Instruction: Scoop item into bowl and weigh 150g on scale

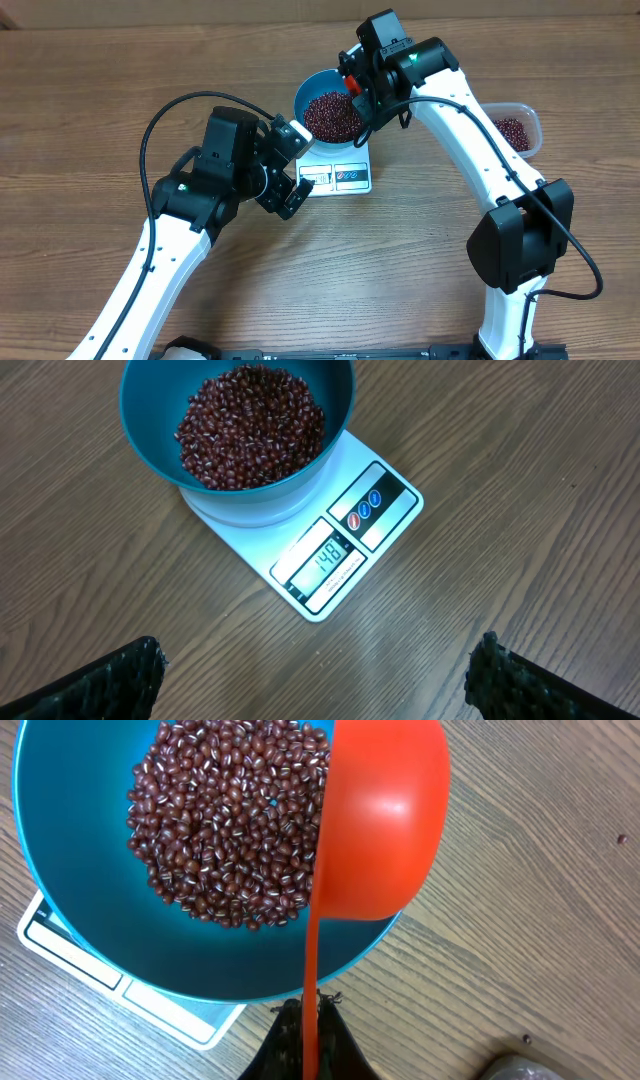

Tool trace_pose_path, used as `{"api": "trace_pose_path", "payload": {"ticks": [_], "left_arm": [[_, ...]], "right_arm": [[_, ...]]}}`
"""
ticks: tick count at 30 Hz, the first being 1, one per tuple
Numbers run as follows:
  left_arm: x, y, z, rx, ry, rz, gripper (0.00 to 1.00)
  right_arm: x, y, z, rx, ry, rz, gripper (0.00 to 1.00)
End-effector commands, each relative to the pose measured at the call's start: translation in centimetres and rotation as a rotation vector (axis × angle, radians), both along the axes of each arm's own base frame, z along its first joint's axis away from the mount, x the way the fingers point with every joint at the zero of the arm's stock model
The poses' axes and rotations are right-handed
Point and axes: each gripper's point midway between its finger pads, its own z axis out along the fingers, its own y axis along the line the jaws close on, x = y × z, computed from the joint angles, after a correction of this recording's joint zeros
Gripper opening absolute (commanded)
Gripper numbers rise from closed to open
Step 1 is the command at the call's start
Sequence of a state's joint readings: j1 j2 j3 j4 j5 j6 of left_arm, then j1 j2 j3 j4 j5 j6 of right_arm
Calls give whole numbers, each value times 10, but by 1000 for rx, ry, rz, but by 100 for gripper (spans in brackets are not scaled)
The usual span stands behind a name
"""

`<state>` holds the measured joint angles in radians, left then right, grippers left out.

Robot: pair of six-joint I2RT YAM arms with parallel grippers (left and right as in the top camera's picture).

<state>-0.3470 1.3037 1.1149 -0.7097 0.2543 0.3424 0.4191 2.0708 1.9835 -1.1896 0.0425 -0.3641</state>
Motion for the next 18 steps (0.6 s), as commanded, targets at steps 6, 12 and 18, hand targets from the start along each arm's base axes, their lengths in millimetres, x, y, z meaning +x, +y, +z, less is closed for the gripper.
{"api": "trace_pose_path", "payload": {"ticks": [6, 12, 18], "left_arm": [[-1, -3, -2, -4, 7, 0, 99], [-1, -3, -2, -4, 7, 0, 100], [-1, -3, -2, -4, 7, 0, 100]], "right_arm": [[4, 5, 33, 38, -79, 34, 4], [-4, 18, 33, 136, -26, 40, 4], [-18, 31, 37, 326, 86, 62, 4]]}}
